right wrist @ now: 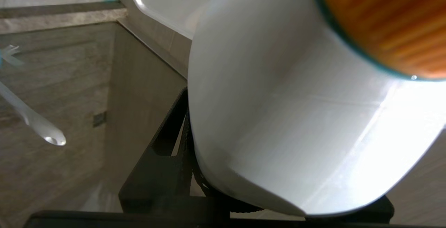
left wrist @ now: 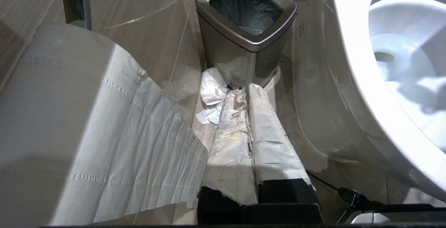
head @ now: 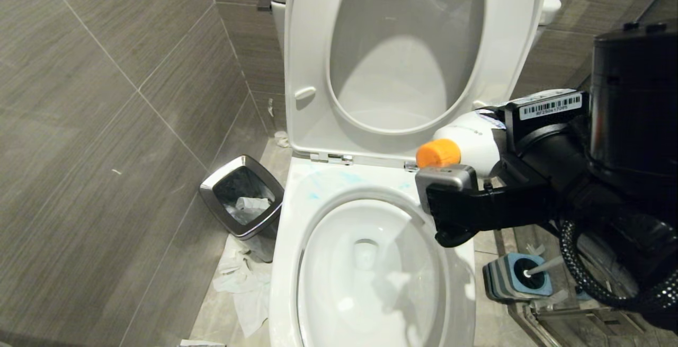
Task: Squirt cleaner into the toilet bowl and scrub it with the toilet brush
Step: Pour in the cleaning agent
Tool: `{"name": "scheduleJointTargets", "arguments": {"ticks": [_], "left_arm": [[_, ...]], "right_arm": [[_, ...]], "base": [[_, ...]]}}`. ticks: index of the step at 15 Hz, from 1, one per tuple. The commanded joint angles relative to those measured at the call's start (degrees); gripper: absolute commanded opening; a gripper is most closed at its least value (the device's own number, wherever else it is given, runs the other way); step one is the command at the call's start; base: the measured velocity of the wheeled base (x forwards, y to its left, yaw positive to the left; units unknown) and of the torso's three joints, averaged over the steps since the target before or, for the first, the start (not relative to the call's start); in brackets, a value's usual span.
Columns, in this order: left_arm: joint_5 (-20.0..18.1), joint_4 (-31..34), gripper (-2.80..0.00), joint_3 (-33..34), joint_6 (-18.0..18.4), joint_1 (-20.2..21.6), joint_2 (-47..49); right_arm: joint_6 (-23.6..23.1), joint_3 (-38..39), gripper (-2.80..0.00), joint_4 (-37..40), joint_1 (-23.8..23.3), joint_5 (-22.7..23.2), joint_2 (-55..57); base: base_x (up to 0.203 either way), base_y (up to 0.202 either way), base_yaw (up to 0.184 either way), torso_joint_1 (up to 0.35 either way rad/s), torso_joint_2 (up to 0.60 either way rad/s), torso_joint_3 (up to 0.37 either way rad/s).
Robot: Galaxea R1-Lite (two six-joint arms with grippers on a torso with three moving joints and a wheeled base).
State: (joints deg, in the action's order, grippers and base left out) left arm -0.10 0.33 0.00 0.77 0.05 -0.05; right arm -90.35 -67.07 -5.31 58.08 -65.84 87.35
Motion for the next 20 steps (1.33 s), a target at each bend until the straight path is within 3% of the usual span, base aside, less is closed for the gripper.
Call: {"name": "scheduleJointTargets", "arguments": {"ticks": [1,6,15,20], "left_arm": [[0.01,0.02,-2.8,0.09,0.02,0.04,0.05],[0.01,0.02,-2.8,0.09,0.02,0.04,0.05],[0.01,-0.06,-2.8,0.09,0.02,0.04,0.05],[0.01,-0.07,-2.8,0.09,0.02,0.01,0.05]], "right_arm": [[-1.01,-1.1,-2.8,0.03,0.02,-0.34,1.47],[-2.13,-3.41,-2.8,-3.42,0.02,-1.85,6.54],[-23.5,-1.24,-2.8,-21.71,0.02,-2.98,9.15],[-34.91,3.32,-2.8,-36.24,0.0,-2.89,10.45]], "base": [[0.0,0.0,0.0,0.0,0.0,0.0],[0.0,0.0,0.0,0.0,0.0,0.0],[0.0,0.0,0.0,0.0,0.0,0.0],[0.0,0.0,0.0,0.0,0.0,0.0]]}}
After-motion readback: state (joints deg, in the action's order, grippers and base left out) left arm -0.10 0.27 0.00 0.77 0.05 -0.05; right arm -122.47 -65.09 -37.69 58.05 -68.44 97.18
